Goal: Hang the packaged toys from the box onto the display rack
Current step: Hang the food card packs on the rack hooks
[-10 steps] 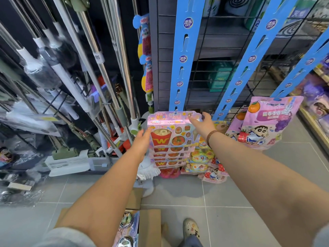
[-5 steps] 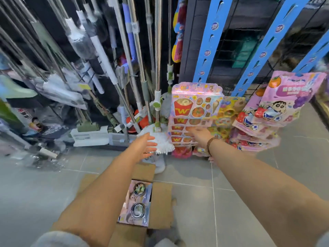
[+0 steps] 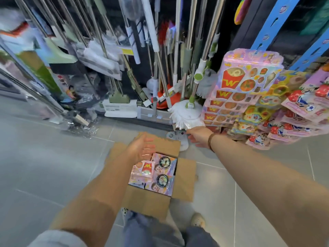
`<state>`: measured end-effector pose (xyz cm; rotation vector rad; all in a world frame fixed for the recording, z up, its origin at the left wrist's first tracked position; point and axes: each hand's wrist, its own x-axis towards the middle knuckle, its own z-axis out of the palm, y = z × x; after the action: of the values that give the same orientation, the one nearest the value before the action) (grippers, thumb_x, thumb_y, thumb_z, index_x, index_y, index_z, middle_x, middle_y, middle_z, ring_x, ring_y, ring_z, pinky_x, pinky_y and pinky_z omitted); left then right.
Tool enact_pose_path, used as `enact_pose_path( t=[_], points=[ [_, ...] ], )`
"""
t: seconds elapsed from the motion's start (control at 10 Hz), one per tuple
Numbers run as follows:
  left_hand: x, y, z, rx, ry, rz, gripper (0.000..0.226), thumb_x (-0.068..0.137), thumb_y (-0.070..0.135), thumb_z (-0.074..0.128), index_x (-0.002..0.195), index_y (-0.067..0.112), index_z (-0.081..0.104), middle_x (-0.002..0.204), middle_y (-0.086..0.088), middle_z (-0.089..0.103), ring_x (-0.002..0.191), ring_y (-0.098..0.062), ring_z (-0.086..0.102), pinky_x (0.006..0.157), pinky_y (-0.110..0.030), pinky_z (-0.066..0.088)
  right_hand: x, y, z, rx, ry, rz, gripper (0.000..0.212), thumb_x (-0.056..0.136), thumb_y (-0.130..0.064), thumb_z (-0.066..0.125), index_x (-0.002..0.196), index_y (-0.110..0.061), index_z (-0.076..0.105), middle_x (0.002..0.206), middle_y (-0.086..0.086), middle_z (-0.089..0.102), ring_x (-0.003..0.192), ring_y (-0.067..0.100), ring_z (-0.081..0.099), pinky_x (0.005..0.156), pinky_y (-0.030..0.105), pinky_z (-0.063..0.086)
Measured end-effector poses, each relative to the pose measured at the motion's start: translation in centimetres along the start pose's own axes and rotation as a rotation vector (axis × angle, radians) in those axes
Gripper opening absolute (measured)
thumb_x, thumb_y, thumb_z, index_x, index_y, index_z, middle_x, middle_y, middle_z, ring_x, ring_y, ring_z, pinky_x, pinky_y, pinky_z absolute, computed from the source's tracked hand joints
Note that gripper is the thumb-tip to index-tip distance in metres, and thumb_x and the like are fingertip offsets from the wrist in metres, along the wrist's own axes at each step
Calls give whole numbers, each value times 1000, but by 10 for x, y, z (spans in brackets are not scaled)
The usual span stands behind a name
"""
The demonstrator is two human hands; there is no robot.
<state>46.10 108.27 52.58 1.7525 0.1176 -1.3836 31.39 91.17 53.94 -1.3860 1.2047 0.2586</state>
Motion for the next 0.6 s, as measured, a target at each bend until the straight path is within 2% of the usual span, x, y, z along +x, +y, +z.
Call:
enact_pose_path(
  t=[0.1,0.2,0.3,0.4,0.5,0.6],
  points=[
    [13,3,-58,79,-6,21,37,100,42,32,110,13,53,96,-8,60,86,-22,60,77,-36,49,23,-19,52,-46,29,-3,13,97,-19,47,86,-16,53,90,4,55,82,18,53,80,31,40],
    [28,10,-101,158,-9,-7,27,99,35,36,103,15,54,89,-5,61,77,-17,59,69,-29,45,44,-31,110,-32,25,16,10,97,-17,45,102,-15,52,102,6,53,92,20,49,80,32,41],
    [50,10,-138,195,-7,-31,23,98,31,40,87,17,54,84,-5,60,72,-17,57,67,-28,44,63,-37,158,-43,-5,49,29,100,-18,43,122,-3,54,105,10,52,95,19,47,70,26,42],
    [80,0,-170,214,-1,-54,19,96,28,44,82,19,54,81,-4,60,69,-16,57,71,-28,45,90,-39,200,-65,5,98,21,99,-12,43,107,-6,62,111,21,56,105,25,53,87,35,44],
    [111,-18,-189,216,-3,-96,18,94,23,45,79,18,53,75,-4,57,66,-17,54,75,-29,44,125,-24,230,-101,-20,119,30,97,-11,45,68,-21,43,122,18,60,92,23,59,84,30,44],
    [160,-51,-201,215,-8,-126,18,94,22,46,78,18,52,73,-4,55,64,-17,51,61,-25,36,169,7,259,-232,-24,72,26,96,-16,47,72,-25,50,130,20,58,69,12,51,66,20,42]
  ],
)
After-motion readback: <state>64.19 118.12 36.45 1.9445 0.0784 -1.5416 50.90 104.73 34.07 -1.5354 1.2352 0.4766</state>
